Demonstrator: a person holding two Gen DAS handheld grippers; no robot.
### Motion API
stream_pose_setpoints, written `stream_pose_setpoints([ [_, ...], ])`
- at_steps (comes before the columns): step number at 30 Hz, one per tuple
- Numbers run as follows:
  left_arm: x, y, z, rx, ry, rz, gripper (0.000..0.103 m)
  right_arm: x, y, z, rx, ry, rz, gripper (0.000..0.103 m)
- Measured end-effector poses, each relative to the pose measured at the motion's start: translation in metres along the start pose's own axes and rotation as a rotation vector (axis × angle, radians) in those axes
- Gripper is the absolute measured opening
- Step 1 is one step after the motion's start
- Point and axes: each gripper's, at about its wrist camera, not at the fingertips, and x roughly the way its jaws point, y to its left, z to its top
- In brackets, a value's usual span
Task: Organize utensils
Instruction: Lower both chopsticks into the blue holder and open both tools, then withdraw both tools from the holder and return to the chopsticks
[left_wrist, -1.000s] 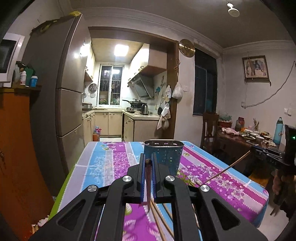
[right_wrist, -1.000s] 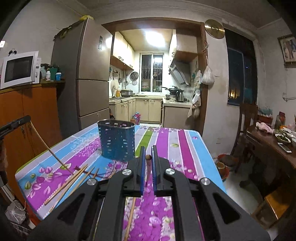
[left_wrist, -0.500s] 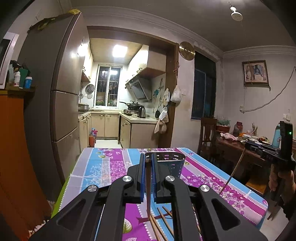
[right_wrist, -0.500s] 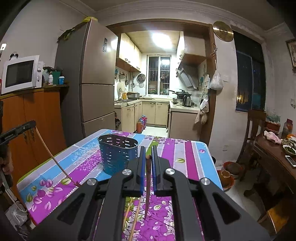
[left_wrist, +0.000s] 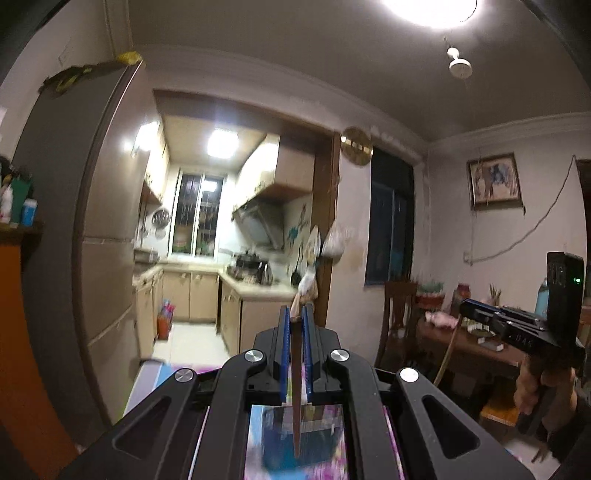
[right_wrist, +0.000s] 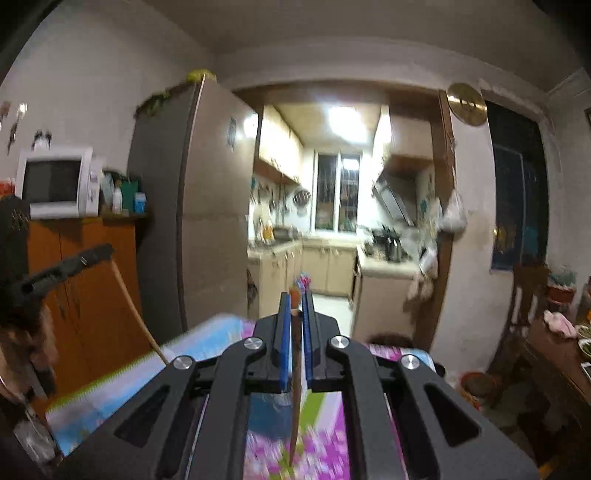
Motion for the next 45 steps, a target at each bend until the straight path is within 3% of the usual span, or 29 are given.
stream_pose_setpoints([
  [3, 0.035, -0.007, 0.019, 0.024, -0.034, 0.008, 0.008, 0.025, 0.003, 0.026, 0.004, -0.051, 0.004, 0.005],
  [7, 0.076, -0.005, 0.011, 0.023, -0.012, -0.006, 0.008, 0.063, 0.000, 0.030, 0.016, -0.070, -0.012, 0.005],
  [14, 0.140, 0.016, -0.053, 0.015, 0.109, 0.015, 0.008, 0.131, -0.015, -0.017, 0.117, 0.017, -0.013, 0.005],
  [21, 0.162, 0.039, -0.102, -0.027, 0.198, 0.067, 0.008, 0.170, -0.022, -0.077, 0.204, 0.153, -0.007, 0.005],
  [23, 0.162, 0.045, -0.099, -0.033, 0.199, 0.077, 0.008, 0.167, -0.027, -0.078, 0.225, 0.158, -0.025, 0.010],
  [24, 0.160, 0.047, -0.096, -0.035, 0.194, 0.086, 0.008, 0.161, -0.033, -0.076, 0.236, 0.147, -0.036, 0.022],
  [25, 0.155, 0.050, -0.092, -0.036, 0.185, 0.095, 0.008, 0.156, -0.035, -0.073, 0.236, 0.134, -0.047, 0.030],
  [29, 0.111, 0.061, -0.064, -0.053, 0.100, 0.124, 0.008, 0.115, -0.057, -0.062, 0.191, 0.077, -0.115, 0.031],
  [32, 0.069, 0.072, -0.050, -0.058, 0.064, 0.168, 0.020, 0.072, -0.083, -0.061, 0.160, 0.057, -0.197, 0.031],
  [35, 0.024, 0.075, -0.044, -0.015, 0.055, 0.227, 0.022, 0.031, -0.104, -0.071, 0.139, 0.063, -0.260, 0.031],
  [42, -0.072, 0.067, -0.080, 0.060, 0.169, 0.301, 0.022, -0.077, -0.102, -0.128, 0.077, 0.176, -0.348, 0.039],
  [45, -0.104, 0.051, -0.110, 0.098, 0.236, 0.305, 0.032, -0.105, -0.083, -0.157, 0.076, 0.241, -0.342, 0.041],
])
